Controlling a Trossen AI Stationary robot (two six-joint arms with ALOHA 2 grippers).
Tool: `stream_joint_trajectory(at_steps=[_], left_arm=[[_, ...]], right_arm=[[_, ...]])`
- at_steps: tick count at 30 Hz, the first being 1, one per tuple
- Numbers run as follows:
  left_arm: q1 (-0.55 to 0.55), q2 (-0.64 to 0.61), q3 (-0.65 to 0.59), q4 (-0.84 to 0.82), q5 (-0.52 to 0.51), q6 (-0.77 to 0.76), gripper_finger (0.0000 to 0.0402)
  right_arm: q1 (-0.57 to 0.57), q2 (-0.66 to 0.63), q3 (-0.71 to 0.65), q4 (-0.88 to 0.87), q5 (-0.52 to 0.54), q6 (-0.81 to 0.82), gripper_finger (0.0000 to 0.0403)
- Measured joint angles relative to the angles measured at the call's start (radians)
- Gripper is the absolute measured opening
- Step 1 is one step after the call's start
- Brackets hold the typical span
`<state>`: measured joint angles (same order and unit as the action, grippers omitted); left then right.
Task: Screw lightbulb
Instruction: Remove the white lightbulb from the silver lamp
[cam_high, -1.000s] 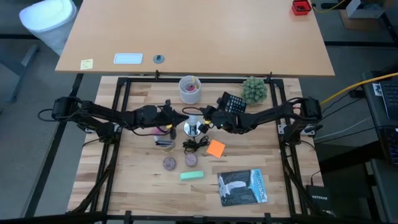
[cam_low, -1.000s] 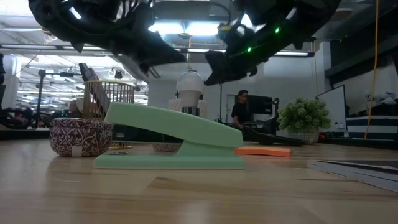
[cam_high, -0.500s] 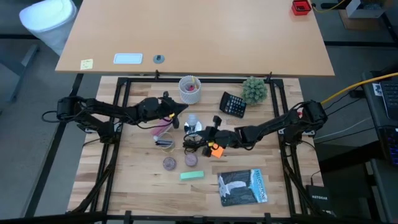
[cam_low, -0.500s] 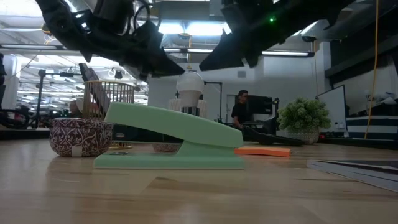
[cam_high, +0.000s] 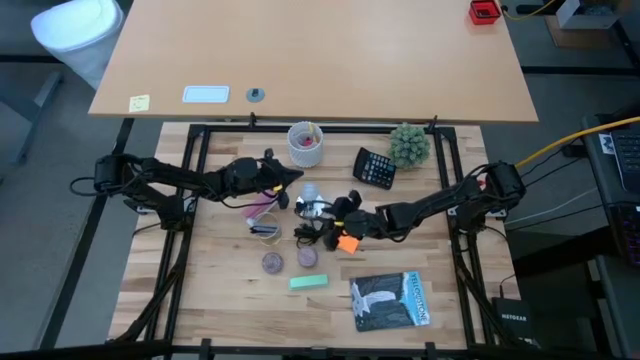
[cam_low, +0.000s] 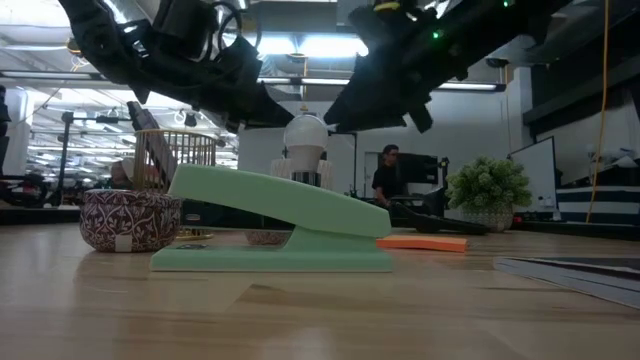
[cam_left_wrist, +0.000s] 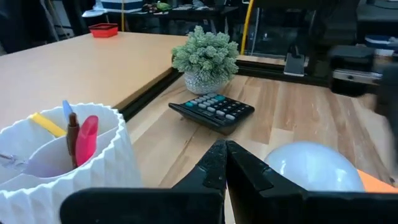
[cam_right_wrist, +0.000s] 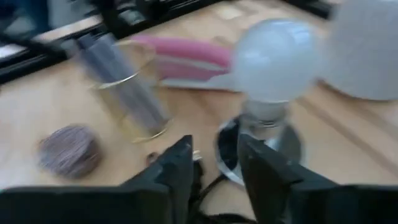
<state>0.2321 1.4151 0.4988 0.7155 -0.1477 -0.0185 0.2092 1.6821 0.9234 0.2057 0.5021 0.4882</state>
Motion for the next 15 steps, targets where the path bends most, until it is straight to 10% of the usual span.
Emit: stream_joint_trajectory(at_steps=[15], left_arm=[[0.001,0.0,0.0,-0.011,0.061,0.026,0.0001]], right_arm=[[-0.037,0.181,-0.001,0.144,0.127,0.025,0.0188]])
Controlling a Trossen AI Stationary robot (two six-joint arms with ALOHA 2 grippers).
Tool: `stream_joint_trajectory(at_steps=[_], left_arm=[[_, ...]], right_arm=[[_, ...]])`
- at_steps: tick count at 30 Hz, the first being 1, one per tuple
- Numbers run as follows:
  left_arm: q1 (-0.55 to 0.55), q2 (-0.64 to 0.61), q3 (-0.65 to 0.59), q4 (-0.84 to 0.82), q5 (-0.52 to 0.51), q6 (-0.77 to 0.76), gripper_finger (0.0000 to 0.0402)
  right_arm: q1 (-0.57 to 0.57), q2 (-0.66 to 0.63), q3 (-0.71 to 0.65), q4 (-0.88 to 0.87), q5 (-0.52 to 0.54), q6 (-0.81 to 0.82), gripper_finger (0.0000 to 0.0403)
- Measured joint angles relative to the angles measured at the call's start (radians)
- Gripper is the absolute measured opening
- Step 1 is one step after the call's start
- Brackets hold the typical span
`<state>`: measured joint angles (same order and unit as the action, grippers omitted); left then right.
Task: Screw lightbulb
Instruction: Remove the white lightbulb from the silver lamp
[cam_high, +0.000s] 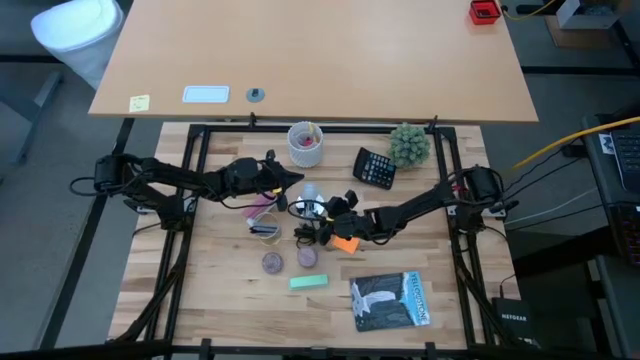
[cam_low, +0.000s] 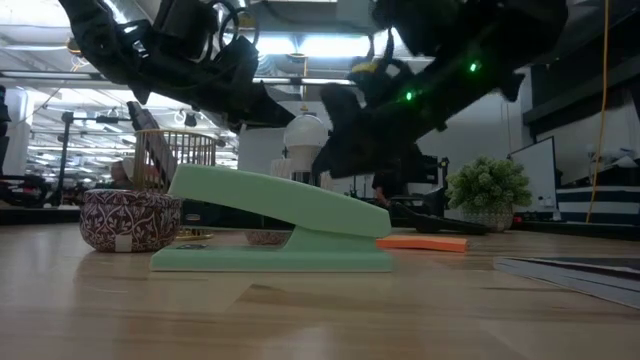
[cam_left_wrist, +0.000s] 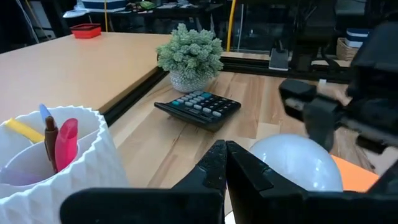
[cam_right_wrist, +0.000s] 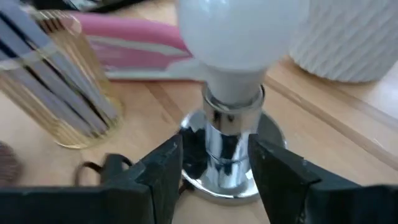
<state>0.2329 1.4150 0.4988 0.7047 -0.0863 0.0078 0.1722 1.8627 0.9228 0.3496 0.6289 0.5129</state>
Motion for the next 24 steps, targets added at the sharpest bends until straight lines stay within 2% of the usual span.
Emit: stream_joint_trajectory(at_steps=[12,17,24], left_arm=[[0.001,-0.001,0.001,-0.053,0.016,-0.011,0.0001],[0.001,-0.001,0.001,-0.074,0.029,-0.012,0.0001],[-0.002,-0.001,0.001,-0.074,0.093,-0.014,0.0001]], right_arm=[[-0.044,0.022,0.0,0.049,-0.004,-0.001,0.0189],[-0.042,0.021,0.0,0.083,-0.011,-0.05,0.0189],[-0.057,0.021,0.0,0.082,0.005,-0.076,0.0189]])
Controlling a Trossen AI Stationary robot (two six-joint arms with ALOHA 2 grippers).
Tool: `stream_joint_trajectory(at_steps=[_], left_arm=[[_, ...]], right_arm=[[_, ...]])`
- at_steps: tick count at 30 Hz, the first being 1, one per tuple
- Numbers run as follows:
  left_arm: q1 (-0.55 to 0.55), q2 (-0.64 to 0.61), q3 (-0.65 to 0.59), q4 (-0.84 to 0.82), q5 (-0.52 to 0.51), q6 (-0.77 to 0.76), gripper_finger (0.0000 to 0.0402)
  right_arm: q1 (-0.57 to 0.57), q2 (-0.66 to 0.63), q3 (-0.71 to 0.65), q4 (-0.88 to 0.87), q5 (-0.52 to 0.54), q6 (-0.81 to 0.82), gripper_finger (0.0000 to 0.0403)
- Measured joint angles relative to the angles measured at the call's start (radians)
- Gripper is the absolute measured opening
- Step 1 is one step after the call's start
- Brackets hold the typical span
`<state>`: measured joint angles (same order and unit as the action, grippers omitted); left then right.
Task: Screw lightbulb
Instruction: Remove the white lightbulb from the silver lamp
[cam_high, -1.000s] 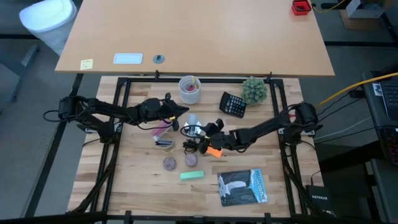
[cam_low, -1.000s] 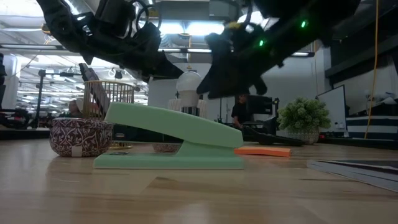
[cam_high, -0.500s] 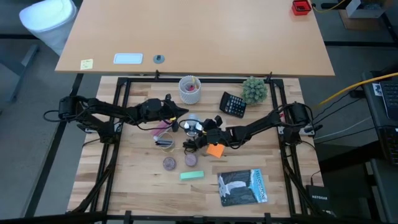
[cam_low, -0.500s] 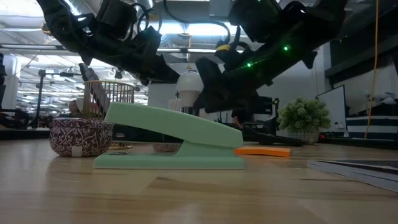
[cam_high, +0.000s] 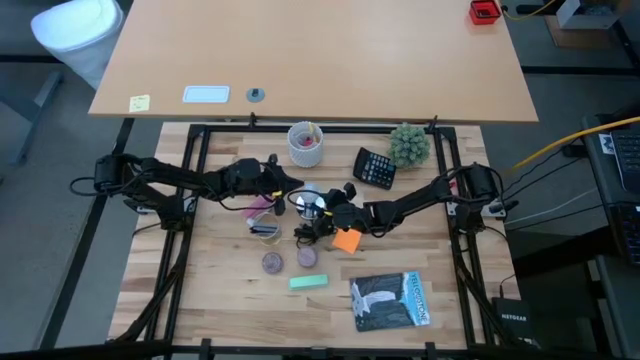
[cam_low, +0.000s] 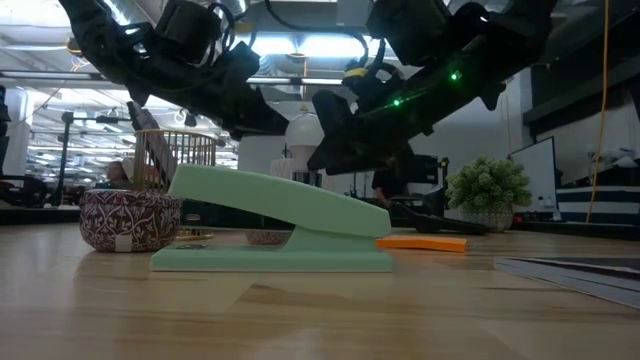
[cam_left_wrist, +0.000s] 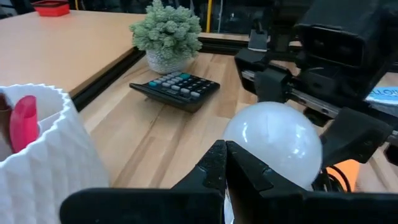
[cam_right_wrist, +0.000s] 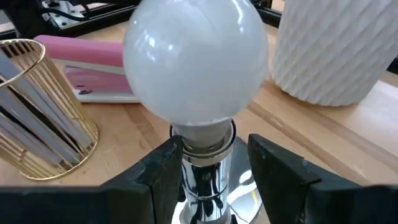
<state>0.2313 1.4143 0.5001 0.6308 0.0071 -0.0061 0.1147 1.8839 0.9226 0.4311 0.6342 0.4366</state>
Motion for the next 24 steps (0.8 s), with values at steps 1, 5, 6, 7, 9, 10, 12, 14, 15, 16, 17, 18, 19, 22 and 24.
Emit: stream_joint_trajectory(at_steps=[1,5,6,7,9,10,12,14,15,16,17,18,19,22,24], left_arm=[[-0.002,0.0,0.0,0.0,0.005,0.0,0.0001],[-0.014,-0.001,0.001,-0.004,0.006,0.001,0.0001],[-0.015,-0.001,0.001,-0.01,0.006,0.0,0.0001],[-0.014,-0.001,0.001,-0.017,0.004,-0.005,0.0001],[-0.014,-0.002,0.003,-0.032,0.002,-0.019,0.0001],[-0.014,-0.002,0.003,-0.038,0.003,-0.022,0.0001],[-0.015,-0.002,0.003,-0.048,0.003,-0.039,0.0001],[-0.015,-0.002,0.003,-0.057,0.004,-0.061,0.0001],[-0.015,-0.003,0.003,-0.064,0.005,-0.066,0.0001],[-0.015,-0.005,0.003,-0.077,0.005,-0.073,0.0001],[-0.016,-0.005,0.003,-0.091,0.007,-0.082,0.0001],[-0.016,-0.005,0.003,-0.104,0.009,-0.091,0.0001],[-0.016,-0.005,0.002,-0.118,0.015,-0.1,0.0001],[-0.024,-0.003,0.0,-0.149,0.035,-0.111,0.0001],[-0.031,-0.003,0.0,-0.15,0.037,-0.111,0.0001]], right_arm=[[-0.005,0.0,0.0,-0.001,0.001,0.0,0.0189],[-0.018,0.0,0.0,-0.001,-0.004,-0.001,0.0189],[-0.023,0.0,0.0,0.0,-0.006,-0.001,0.0189],[-0.027,0.0,0.0,-0.001,-0.007,-0.002,0.0189],[-0.03,0.0,0.0,-0.001,-0.008,-0.003,0.0189],[-0.03,0.0,0.0,-0.001,-0.007,-0.009,0.0189],[-0.03,0.0,0.0,-0.001,-0.006,-0.031,0.0189],[-0.031,0.0,0.0,0.0,-0.005,-0.048,0.0189],[-0.031,0.0,0.0,0.0,-0.004,-0.05,0.0189],[-0.031,0.0,0.0,0.0,-0.002,-0.052,0.0189],[-0.031,0.0,0.0,-0.001,0.001,-0.052,0.0189],[-0.031,0.0,0.0,-0.001,0.003,-0.053,0.0189],[-0.032,0.0,0.0,-0.002,0.01,-0.053,0.0189],[-0.036,0.0,0.0,-0.009,0.03,-0.053,0.0189],[-0.039,0.0,0.0,-0.012,0.045,-0.053,0.0189]])
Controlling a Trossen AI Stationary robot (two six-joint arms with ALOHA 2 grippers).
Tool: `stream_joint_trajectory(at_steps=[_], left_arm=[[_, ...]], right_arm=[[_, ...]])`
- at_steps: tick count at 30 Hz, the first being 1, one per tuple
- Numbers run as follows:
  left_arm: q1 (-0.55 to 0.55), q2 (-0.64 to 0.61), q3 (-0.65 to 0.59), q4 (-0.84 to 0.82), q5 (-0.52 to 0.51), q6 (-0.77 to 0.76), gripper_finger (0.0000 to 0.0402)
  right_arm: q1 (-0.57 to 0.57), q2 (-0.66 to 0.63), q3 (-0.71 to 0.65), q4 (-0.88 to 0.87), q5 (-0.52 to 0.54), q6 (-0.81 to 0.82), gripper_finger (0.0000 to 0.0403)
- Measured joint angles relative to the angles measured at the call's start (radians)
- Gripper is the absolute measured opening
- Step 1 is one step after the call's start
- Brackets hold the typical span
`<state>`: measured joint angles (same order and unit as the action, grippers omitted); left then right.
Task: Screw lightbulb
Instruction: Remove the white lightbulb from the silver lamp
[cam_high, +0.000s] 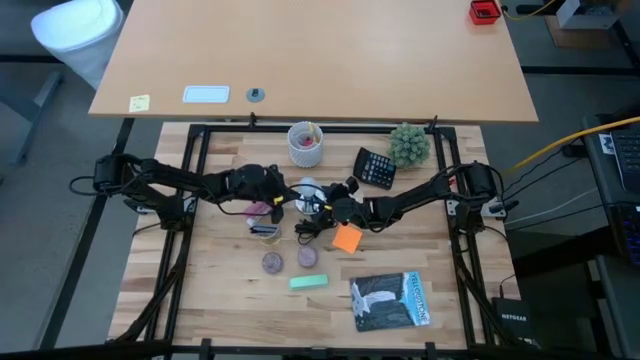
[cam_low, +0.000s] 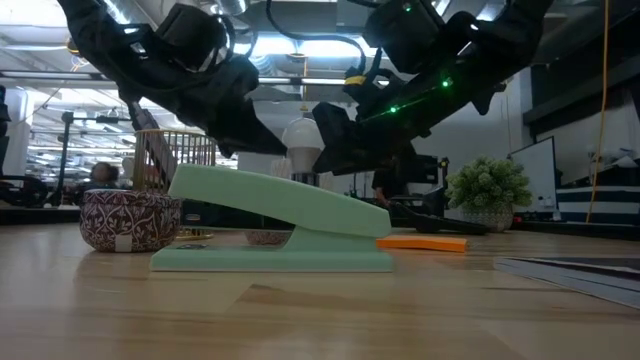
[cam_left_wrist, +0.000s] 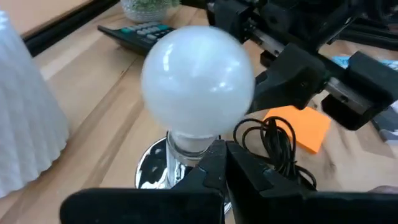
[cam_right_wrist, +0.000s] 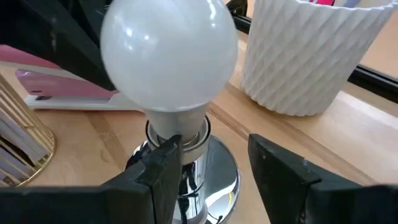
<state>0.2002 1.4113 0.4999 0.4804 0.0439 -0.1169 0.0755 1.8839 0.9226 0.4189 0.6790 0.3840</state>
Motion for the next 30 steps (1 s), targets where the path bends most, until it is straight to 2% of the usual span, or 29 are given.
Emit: stream_joint_trajectory(at_steps=[11,17,24,30], left_arm=[[-0.053,-0.011,0.0,-0.004,-0.018,0.012,0.0001],[-0.071,-0.118,0.0,0.0,-0.025,0.013,0.0001],[-0.043,-0.227,0.0,0.012,-0.2,0.099,0.0001],[0.039,-0.176,0.001,0.034,-0.209,0.087,0.0001]], right_arm=[[-0.005,0.0,0.0,-0.014,-0.014,0.0,0.0189],[-0.005,0.0,0.0,-0.02,-0.1,0.004,0.0188],[-0.004,0.0,0.0,0.005,-0.114,0.004,0.0188],[-0.004,0.0,0.0,0.045,-0.114,-0.005,0.0188]])
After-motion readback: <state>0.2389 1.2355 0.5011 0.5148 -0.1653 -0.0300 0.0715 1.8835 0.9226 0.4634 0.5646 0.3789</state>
